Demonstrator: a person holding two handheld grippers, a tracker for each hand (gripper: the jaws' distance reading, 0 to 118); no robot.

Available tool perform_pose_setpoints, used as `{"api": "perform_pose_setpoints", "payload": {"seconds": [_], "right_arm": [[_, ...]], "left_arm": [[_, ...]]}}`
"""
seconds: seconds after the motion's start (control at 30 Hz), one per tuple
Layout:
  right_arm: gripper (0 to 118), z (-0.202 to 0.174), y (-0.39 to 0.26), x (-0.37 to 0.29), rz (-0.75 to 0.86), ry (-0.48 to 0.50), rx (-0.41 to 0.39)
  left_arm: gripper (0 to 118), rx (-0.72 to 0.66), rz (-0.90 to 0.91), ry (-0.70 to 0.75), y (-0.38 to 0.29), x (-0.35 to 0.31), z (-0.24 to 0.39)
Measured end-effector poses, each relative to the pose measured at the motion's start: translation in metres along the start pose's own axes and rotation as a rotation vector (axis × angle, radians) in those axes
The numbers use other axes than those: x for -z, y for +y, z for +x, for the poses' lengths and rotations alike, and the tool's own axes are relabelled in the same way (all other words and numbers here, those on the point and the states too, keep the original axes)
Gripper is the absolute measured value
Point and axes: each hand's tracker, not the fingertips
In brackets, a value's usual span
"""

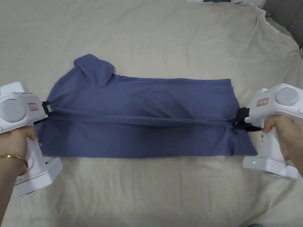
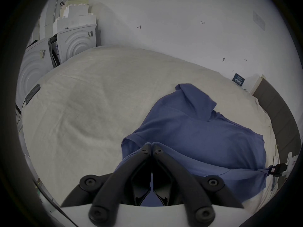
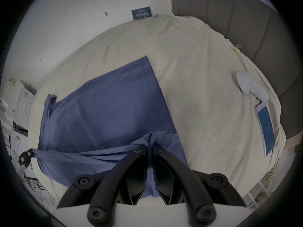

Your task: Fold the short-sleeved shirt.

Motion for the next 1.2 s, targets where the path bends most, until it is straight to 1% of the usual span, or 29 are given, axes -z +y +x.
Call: {"api": "perform_pose_setpoints", "payload": {"seconds": [0.03, 0.07, 0.1, 0.13, 0.17, 0.2, 0.23, 0.27, 0.3, 0.37, 0.47, 0.57, 0.63, 0.67, 0.73, 0.8, 0.83, 0.87, 0.9, 0.93, 0.97, 1.0, 1.03, 1.07, 1.13, 1.2], "right_arm": [[6, 0.001, 0.001, 0.005, 0.0, 0.002, 0.002], [7, 0.0, 0.002, 0.008, 0.001, 0.007, 0.005], [11, 0.0, 0.001, 0.011, 0.013, 0.011, 0.005], [21, -0.001, 0.001, 0.012, 0.019, 0.003, 0.006], [49, -0.002, 0.001, 0.011, 0.028, -0.008, 0.004], [74, 0.0, 0.0, 0.01, 0.048, -0.012, 0.004], [92, 0.001, -0.001, 0.006, 0.058, -0.016, 0.002], [98, 0.001, -0.002, 0.001, 0.074, -0.029, 0.002], [98, 0.002, -0.002, -0.006, 0.113, -0.044, 0.003], [98, 0.003, -0.004, -0.028, 0.193, -0.042, -0.024], [98, 0.001, -0.016, -0.076, 0.343, -0.022, -0.114], [100, -0.003, -0.043, -0.122, 0.515, -0.001, -0.221], [105, -0.006, -0.067, -0.146, 0.618, 0.011, -0.288], [107, -0.008, -0.08, -0.154, 0.659, 0.01, -0.303], [107, -0.01, -0.105, -0.166, 0.714, 0.02, -0.312], [107, -0.01, -0.13, -0.173, 0.752, 0.026, -0.286], [107, -0.011, -0.139, -0.173, 0.761, 0.02, -0.283], [104, -0.011, -0.149, -0.174, 0.772, 0.019, -0.284], [99, -0.011, -0.16, -0.177, 0.785, 0.021, -0.291], [90, -0.01, -0.168, -0.177, 0.797, 0.03, -0.3], [68, -0.009, -0.173, -0.176, 0.802, 0.034, -0.301], [49, -0.01, -0.18, -0.179, 0.807, 0.043, -0.304], [26, -0.01, -0.185, -0.18, 0.809, 0.049, -0.303], [2, -0.011, -0.189, -0.181, 0.814, 0.053, -0.298], [0, -0.012, -0.197, -0.183, 0.825, 0.06, -0.282], [0, -0.01, -0.2, -0.185, 0.821, 0.093, -0.275]], "left_arm": [[2, -0.002, -0.009, 0.009, -0.001, 0.006, 0.001], [11, 0.0, -0.022, 0.025, -0.002, 0.013, 0.001], [22, 0.005, -0.038, 0.037, -0.001, 0.021, 0.0], [40, 0.01, -0.047, 0.05, -0.001, 0.025, -0.001], [76, 0.013, -0.036, 0.055, -0.002, 0.025, -0.001], [97, 0.029, -0.012, 0.061, -0.002, 0.022, -0.003], [108, 0.04, 0.01, 0.077, -0.001, 0.019, -0.004], [111, 0.053, 0.045, 0.089, 0.0, 0.012, -0.004], [111, 0.073, 0.08, 0.084, 0.003, 0.003, -0.005], [111, 0.114, 0.125, 0.091, 0.008, -0.012, -0.009], [111, 0.184, 0.205, 0.081, 0.009, -0.049, -0.013], [111, 0.229, 0.298, 0.062, -0.002, -0.089, -0.019], [110, 0.239, 0.315, 0.046, -0.016, -0.109, -0.024], [110, 0.244, 0.321, 0.032, -0.024, -0.118, -0.025], [108, 0.243, 0.333, 0.012, -0.042, -0.134, -0.027], [99, 0.241, 0.35, -0.034, -0.06, -0.145, -0.032], [93, 0.244, 0.362, -0.042, -0.068, -0.151, -0.032], [81, 0.244, 0.378, -0.042, -0.076, -0.156, -0.033], [68, 0.245, 0.398, -0.05, -0.085, -0.162, -0.034], [50, 0.246, 0.405, -0.056, -0.09, -0.167, -0.034], [26, 0.243, 0.414, -0.06, -0.095, -0.171, -0.034], [11, 0.237, 0.435, -0.061, -0.1, -0.175, -0.034], [0, 0.237, 0.45, -0.063, -0.104, -0.179, -0.034], [0, 0.235, 0.461, -0.062, -0.106, -0.183, -0.034], [0, 0.232, 0.47, -0.078, -0.109, -0.189, -0.038], [0, 0.227, 0.473, -0.088, -0.112, -0.194, -0.039]]}}
